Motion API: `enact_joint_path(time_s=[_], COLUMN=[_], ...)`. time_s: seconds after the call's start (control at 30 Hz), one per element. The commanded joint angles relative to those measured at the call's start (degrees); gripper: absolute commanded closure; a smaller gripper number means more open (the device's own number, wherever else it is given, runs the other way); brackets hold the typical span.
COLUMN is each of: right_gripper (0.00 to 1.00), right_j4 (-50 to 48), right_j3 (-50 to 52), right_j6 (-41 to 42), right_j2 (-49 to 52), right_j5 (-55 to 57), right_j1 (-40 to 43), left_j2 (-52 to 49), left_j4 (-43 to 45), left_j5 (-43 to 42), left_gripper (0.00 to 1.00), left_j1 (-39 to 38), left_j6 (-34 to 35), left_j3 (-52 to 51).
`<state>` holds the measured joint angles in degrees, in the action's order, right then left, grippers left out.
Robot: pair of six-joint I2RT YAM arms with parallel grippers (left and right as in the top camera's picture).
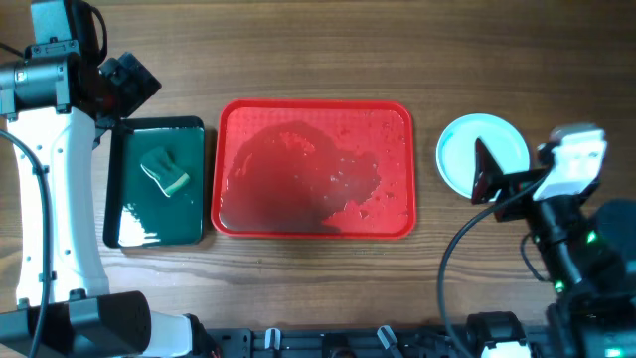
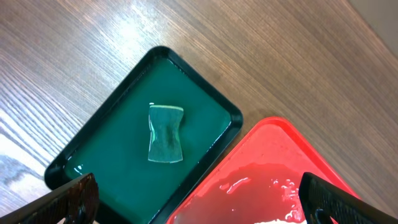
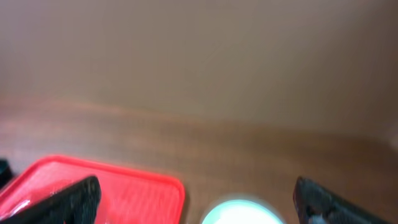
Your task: Clean dirty plates on tray and stack at the side
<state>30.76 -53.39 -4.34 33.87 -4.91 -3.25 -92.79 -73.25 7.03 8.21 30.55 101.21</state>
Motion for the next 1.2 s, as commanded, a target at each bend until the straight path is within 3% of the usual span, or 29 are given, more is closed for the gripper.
enact_joint_path(time_s=[0.0, 0.17, 0.3, 0.47, 1.03, 1.1, 1.17], right_gripper=[0.0, 0.0, 0.0, 0.0, 0.01, 0.0, 0.0], right_j4=[-7.9, -18.1, -23.9, -25.2, -25.2, -25.2, -25.2], right_j3=[16.0, 38.5, 49.4, 50.3, 50.3, 50.3, 50.3], right_j6=[-1.0, 8.3, 14.4, 18.4, 18.4, 18.4, 18.4], right_j2=[-11.0, -27.8, -33.7, -33.7, -33.6, -33.6, -33.6], right_j5=[-6.8, -6.8, -7.0, -8.5, -8.5, -8.5, -8.5], right_j1=[3.1, 4.0, 4.0, 4.0, 4.0, 4.0, 4.0], left_j2=[-0.3, -0.3, -0.3, -0.3, 1.9, 7.2, 15.2], left_j4=[0.2, 0.2, 0.2, 0.2, -0.3, 4.6, 17.4], left_j5=[-0.1, -0.1, -0.1, -0.1, 1.1, 0.0, -3.1], left_gripper=[0.0, 0.0, 0.0, 0.0, 0.0, 0.0, 0.0], left_j1=[-0.1, -0.1, -0.1, -0.1, 1.0, 0.0, -2.3], left_j6=[0.0, 0.0, -0.1, 0.0, -0.7, -0.7, -4.9], left_j3=[0.3, 0.3, 0.3, 0.3, 0.3, -3.3, -12.8])
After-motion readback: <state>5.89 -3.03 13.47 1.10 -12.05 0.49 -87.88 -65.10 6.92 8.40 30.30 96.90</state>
